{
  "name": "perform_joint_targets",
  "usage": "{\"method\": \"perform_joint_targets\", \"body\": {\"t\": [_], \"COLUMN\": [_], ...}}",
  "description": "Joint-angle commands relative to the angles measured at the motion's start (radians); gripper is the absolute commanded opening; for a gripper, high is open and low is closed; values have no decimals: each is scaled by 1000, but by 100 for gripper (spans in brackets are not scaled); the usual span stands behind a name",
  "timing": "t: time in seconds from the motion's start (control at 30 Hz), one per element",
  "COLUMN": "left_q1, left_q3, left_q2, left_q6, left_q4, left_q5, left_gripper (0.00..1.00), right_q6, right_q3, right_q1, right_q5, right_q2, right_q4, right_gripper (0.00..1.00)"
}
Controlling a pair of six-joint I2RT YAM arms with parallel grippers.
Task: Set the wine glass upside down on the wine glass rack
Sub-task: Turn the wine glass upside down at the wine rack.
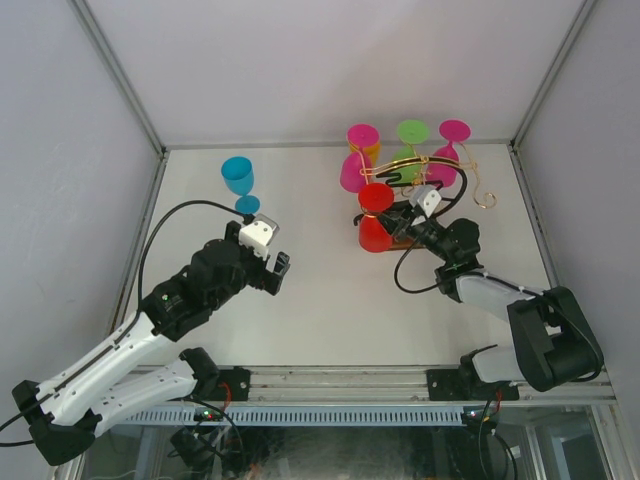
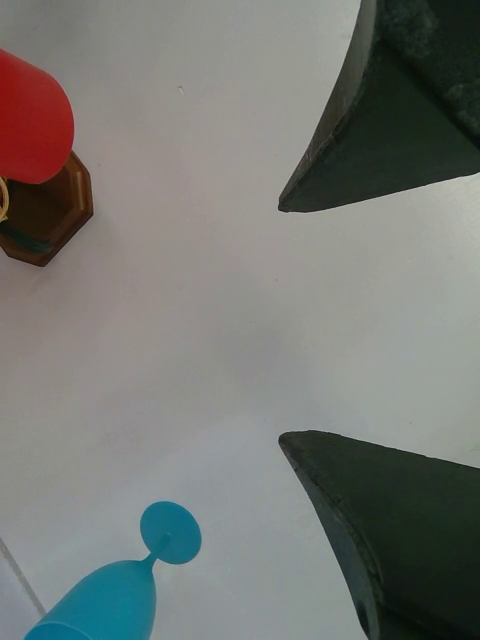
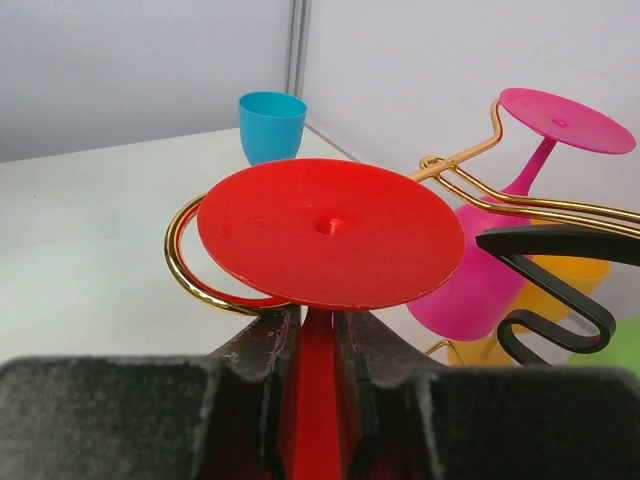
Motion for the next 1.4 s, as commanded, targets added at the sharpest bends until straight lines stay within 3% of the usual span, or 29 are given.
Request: {"method": "perform_joint_targets", "body": {"t": [0.0, 0.37, 0.63, 1.2, 1.37], "left_q1": [9, 11, 12, 12, 12], "left_q3": [-20, -20, -19, -22, -24], "left_q2": [-7, -4, -3, 7, 9], "left_q6": [11, 12, 11, 13, 13], "left_q4": [20, 18, 19, 21, 22], "left_q5": [-7, -2, 0, 0, -4], "left_gripper": [93, 93, 92, 92, 93], "right_q6": [-34, -30, -47, -60, -114], "right_q3": [31, 13, -16, -57, -54], "right_q1": [51, 109, 168, 223, 262], "right_q5": [82, 223, 326, 378, 441], "right_q2": [-27, -28, -17, 101, 115], "right_q4": [23, 48, 123, 384, 408], "right_gripper": [12, 22, 14, 10, 1]}}
